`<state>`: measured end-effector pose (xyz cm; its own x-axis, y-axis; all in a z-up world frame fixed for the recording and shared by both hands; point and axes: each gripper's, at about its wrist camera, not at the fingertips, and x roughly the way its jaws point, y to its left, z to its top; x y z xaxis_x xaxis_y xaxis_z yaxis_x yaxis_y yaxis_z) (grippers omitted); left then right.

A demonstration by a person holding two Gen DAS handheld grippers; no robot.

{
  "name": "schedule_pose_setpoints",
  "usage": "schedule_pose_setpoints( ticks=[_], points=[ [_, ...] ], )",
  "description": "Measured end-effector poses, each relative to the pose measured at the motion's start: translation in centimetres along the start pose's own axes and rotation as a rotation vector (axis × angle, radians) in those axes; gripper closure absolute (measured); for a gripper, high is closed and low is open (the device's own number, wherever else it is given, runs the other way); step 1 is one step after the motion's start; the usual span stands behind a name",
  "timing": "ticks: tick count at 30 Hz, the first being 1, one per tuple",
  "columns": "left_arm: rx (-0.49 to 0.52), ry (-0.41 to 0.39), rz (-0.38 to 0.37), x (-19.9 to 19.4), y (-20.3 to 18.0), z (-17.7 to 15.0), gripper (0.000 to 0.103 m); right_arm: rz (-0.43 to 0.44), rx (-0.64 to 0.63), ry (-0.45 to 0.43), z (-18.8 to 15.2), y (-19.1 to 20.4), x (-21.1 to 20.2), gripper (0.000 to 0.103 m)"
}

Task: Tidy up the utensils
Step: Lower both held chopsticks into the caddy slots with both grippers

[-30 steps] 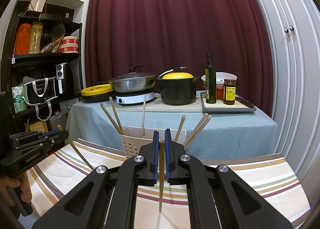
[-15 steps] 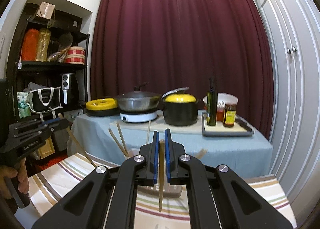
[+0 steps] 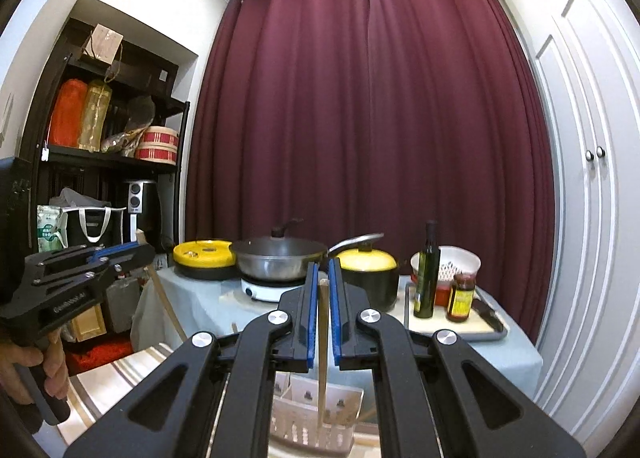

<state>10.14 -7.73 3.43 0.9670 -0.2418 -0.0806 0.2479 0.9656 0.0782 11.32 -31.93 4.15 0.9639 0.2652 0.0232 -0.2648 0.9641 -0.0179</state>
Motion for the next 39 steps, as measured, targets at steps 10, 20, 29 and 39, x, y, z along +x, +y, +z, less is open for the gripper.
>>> schedule_pose_setpoints(
  ticks=[10, 20, 29, 39],
  points=[
    [-0.015, -0.020, -0.004, 4.5, 0.0, 1.2, 0.097, 0.018, -0.017, -0.006, 0.6, -0.1, 3.2, 0.097],
    [-0.029, 0.026, -0.004, 8.5, 0.4, -0.7, 0.097, 0.013, 0.005, 0.074, -2.0, -1.5, 7.2, 0.097],
    [-0.044, 0.106, 0.002, 11.8, 0.9, -3.9, 0.097, 0.005, 0.033, 0.170, -5.4, -2.4, 10.3, 0.097],
    [-0.073, 0.164, -0.024, 13.6, 1.7, -6.2, 0.097, 0.005, 0.057, 0.237, -7.7, -2.7, 12.1, 0.097]
  ],
)
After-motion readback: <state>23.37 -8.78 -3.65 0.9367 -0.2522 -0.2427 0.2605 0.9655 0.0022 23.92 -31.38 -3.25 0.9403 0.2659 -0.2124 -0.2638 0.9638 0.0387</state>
